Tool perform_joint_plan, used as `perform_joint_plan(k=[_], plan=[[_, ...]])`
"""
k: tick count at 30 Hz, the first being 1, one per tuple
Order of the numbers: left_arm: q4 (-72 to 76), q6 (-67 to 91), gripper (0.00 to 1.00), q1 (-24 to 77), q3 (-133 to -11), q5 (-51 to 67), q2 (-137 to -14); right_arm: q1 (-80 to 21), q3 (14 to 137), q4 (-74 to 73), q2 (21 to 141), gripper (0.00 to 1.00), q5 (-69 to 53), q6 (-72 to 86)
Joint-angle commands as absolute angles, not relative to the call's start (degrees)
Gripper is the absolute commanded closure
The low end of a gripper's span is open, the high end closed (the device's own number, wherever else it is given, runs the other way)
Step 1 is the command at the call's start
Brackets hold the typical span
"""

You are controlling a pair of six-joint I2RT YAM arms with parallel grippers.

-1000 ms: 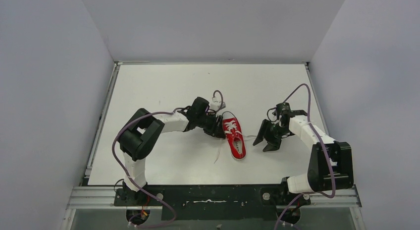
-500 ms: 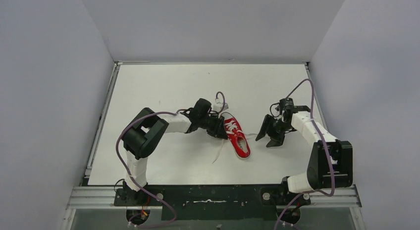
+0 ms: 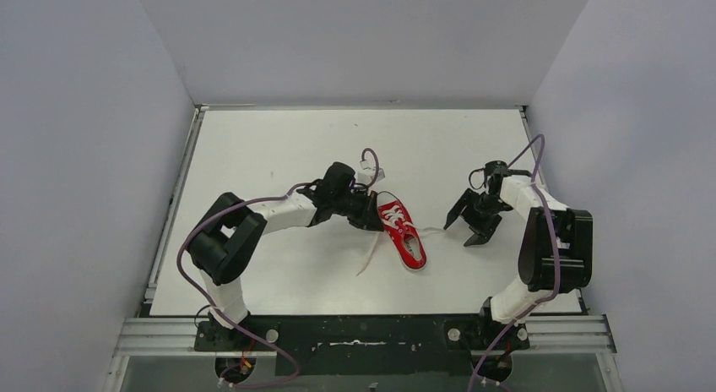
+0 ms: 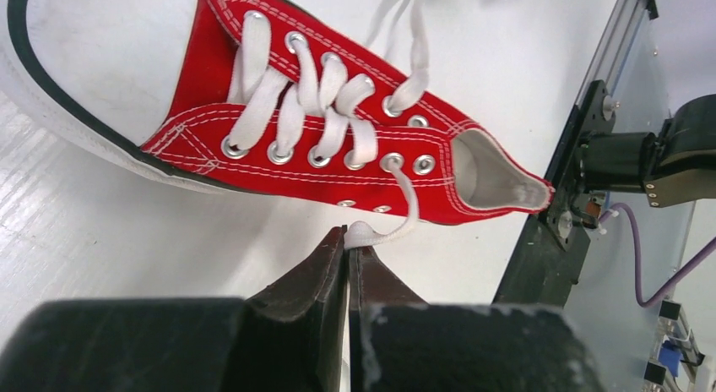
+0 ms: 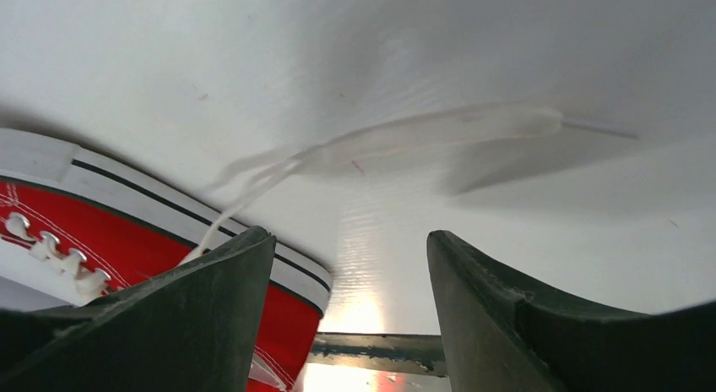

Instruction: Tie the shoes

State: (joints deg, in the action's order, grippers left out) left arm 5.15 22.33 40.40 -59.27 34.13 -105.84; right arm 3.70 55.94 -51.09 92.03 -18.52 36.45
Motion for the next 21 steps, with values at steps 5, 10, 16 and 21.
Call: perform_joint_plan(k=[5,10,16,21], plan=[[1.17,21.75,1.0,40.75,-61.49,34.11,-100.45,1.66,56.5,-40.99,96.78,0.35,-24.16,47.52],[0.1,20.89,1.0,41.19,-62.44,34.57,-100.37,0.38,55.52,-37.03,97.64,0.4,-22.61,56.07],[0.32,19.87,1.0,41.74,-63.78,34.73,-100.5,-0.86,54.84,-36.63,97.26,0.71,-23.04,59.4],[2.55,18.4,0.99,42.46,-63.65,33.71,-99.99,-0.98,55.32,-38.73,91.69,1.0,-26.58,54.19]])
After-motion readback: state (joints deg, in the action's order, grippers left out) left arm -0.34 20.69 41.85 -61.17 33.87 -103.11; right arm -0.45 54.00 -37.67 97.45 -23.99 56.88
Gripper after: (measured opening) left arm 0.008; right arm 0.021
